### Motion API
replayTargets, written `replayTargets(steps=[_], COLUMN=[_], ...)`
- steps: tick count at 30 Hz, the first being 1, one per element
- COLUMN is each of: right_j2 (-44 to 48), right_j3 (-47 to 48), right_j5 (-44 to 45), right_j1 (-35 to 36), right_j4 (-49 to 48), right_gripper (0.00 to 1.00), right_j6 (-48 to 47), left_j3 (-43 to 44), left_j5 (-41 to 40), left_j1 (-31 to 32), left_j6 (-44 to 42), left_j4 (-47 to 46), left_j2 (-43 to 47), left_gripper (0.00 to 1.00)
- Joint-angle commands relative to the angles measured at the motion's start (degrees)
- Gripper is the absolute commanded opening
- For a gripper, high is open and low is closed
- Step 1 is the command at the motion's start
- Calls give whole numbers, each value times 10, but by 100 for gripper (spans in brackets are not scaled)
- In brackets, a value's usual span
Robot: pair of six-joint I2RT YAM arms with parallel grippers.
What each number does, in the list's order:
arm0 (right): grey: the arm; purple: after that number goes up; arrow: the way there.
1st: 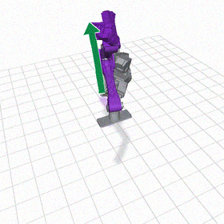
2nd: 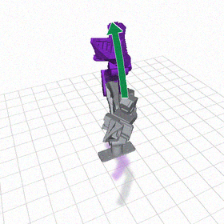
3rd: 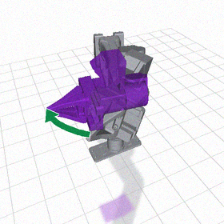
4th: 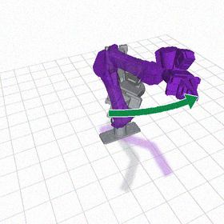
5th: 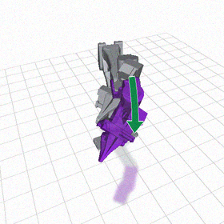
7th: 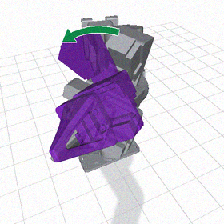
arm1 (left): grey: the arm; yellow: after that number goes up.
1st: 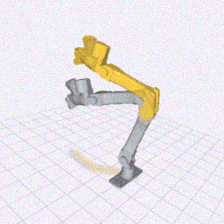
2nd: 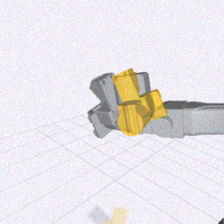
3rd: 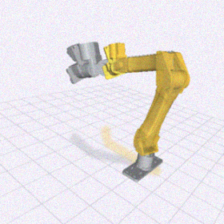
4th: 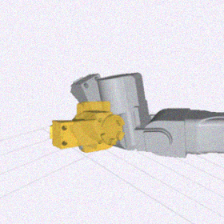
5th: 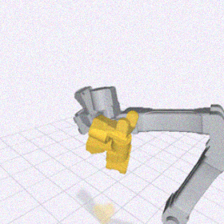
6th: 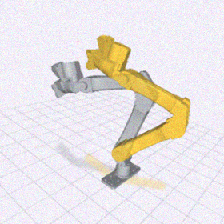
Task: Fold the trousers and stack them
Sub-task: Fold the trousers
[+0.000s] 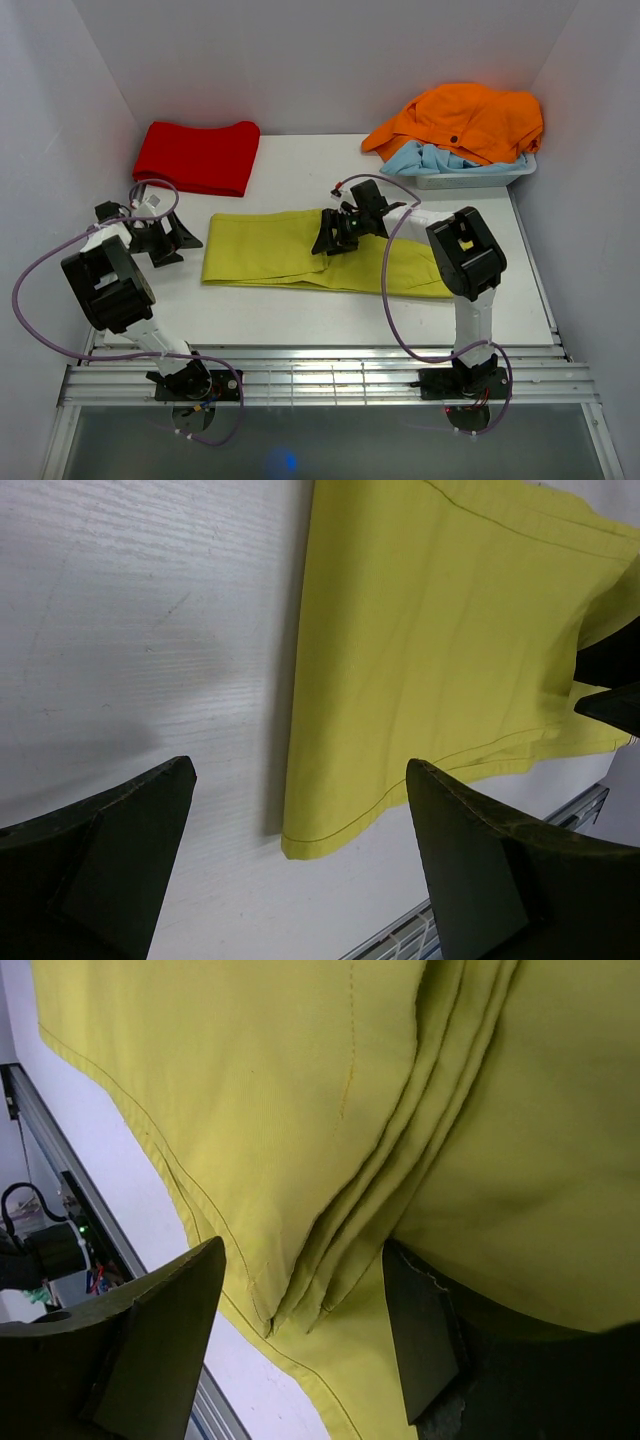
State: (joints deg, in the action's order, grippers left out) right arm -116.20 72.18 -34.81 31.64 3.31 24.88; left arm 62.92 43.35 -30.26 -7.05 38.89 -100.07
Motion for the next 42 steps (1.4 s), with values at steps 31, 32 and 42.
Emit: replayTargets(steps=[31, 32, 42], right_j2=[52, 55, 27], right_j3=[-80, -98, -108], right_j5=[-139, -144, -127], right_j1=[31, 33, 30], right_j4=[-130, -140, -112], right_gripper=[8, 8, 8], right_j6=[177, 187, 114], left_j3=[-19, -19, -16], left_j5=[30, 29, 56], left_j1=[-1, -1, -1], left_j6=[33, 33, 16], left_j4=[-44, -44, -35], left_j2=[-15, -15, -57], left_gripper=[98, 98, 98])
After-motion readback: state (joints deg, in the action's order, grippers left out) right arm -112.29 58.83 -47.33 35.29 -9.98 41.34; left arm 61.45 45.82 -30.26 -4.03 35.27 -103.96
